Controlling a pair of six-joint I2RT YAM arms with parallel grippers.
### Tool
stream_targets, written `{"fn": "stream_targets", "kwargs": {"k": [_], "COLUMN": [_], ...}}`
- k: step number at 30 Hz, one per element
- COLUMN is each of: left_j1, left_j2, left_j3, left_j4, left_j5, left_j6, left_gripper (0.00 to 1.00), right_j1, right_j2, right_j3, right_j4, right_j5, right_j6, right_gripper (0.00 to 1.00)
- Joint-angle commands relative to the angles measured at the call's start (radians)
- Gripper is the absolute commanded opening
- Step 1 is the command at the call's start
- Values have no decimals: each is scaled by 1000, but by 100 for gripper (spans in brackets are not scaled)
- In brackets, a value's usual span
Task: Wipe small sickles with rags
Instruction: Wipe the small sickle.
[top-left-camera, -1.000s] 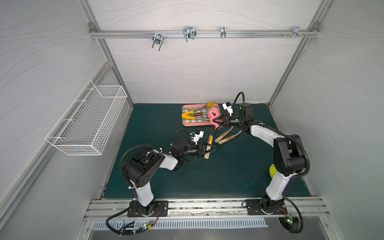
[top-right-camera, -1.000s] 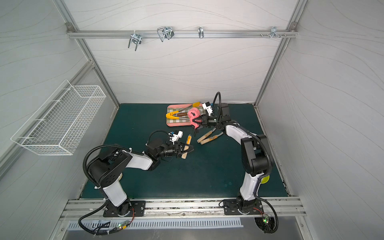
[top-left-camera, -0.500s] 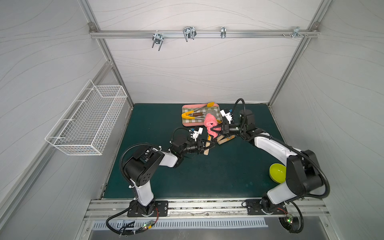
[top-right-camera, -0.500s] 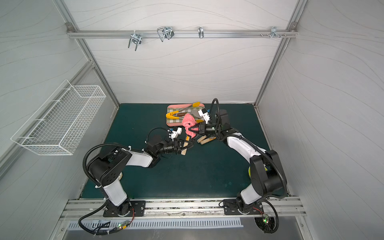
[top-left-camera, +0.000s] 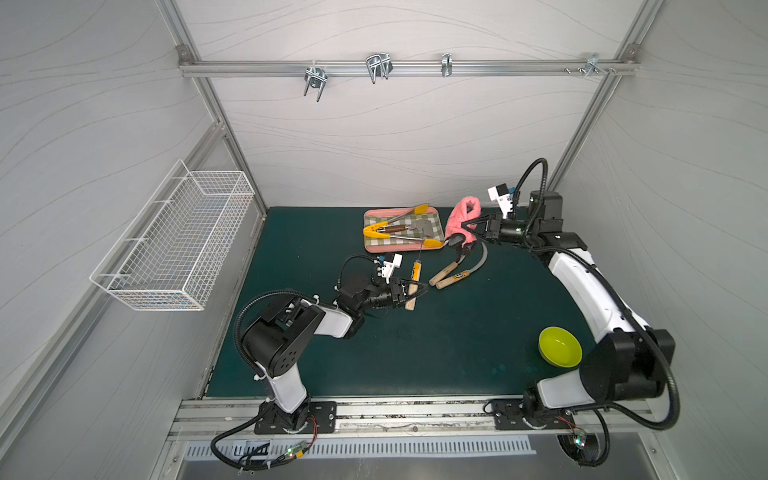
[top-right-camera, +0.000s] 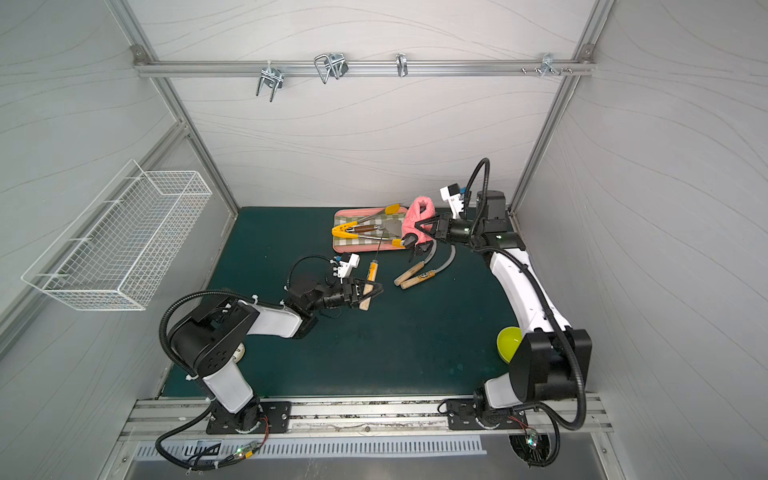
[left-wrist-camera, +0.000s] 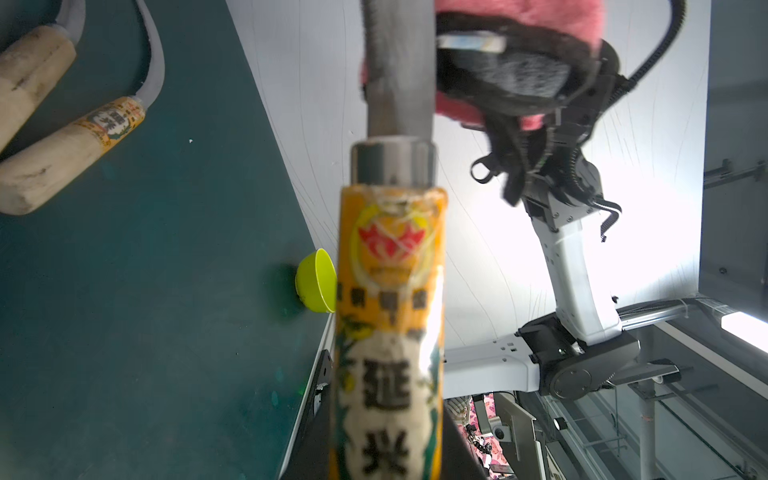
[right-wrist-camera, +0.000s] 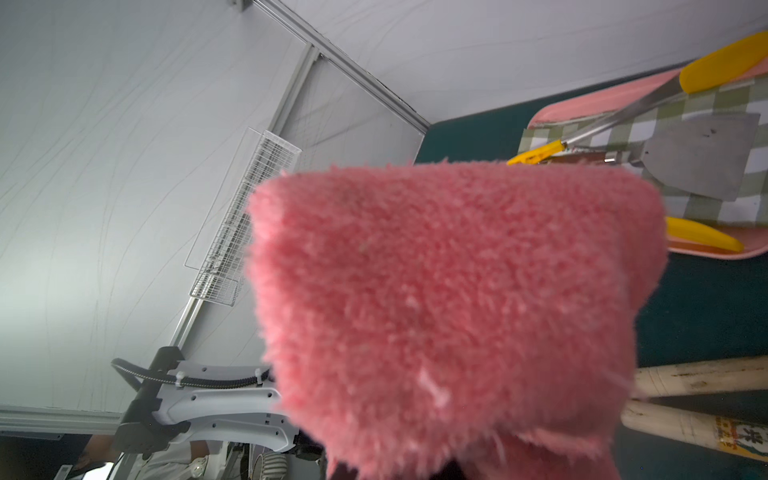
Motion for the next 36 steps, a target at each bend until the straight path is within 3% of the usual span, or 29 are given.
{"fn": "stream_targets", "kwargs": {"k": [1,9,19,36], "left_j1": [0,-35,-70,-67], "left_j2": [-51,-39,-13,46], "left_j3": [5,13,41,87], "left_j4": [100,100,101,101], "left_j5": [8,13,31,68], "left_j6": [-7,-8,-7,-10], "left_gripper": [0,0,0,0], "right_j1": [12,70,112,240], "right_j2": [85,242,336,133], "right_j3": [0,59,125,47], "right_j4": [-9,187,298,57], "right_j5": [-37,-107,-147,-170], "right_j6": [-31,81,145,-132], "right_gripper": [0,0,0,0]}}
